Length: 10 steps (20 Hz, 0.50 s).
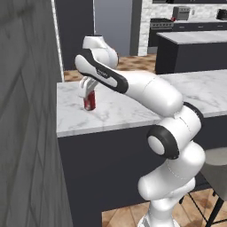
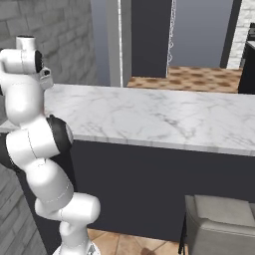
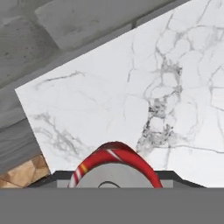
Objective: Four empty soda cans are scattered around the kitchen. Gather all the cans and cluster them next to the stove for recycling.
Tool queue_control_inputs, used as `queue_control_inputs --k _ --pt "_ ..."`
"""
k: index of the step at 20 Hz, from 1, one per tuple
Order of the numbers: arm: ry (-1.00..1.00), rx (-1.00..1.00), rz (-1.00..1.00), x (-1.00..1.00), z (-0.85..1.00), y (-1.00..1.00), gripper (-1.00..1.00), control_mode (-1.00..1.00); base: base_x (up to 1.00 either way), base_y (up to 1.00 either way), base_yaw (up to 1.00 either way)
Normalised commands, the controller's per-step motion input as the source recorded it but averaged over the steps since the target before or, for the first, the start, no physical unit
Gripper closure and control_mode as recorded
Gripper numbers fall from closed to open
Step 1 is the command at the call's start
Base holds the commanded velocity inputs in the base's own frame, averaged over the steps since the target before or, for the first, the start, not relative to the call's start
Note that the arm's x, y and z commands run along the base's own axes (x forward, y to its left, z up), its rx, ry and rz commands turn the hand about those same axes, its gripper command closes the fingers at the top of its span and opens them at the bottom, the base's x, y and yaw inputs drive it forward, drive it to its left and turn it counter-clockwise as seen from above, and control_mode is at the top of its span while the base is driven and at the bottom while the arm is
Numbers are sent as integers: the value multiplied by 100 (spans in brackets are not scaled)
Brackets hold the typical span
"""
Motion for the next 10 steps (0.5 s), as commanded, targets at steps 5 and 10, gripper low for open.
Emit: queue_control_inputs --k 5,10 --pt "0 0 -21 -39 41 -60 100 -100 0 0 0" --pt "0 0 -29 -36 39 -77 100 -100 0 0 0"
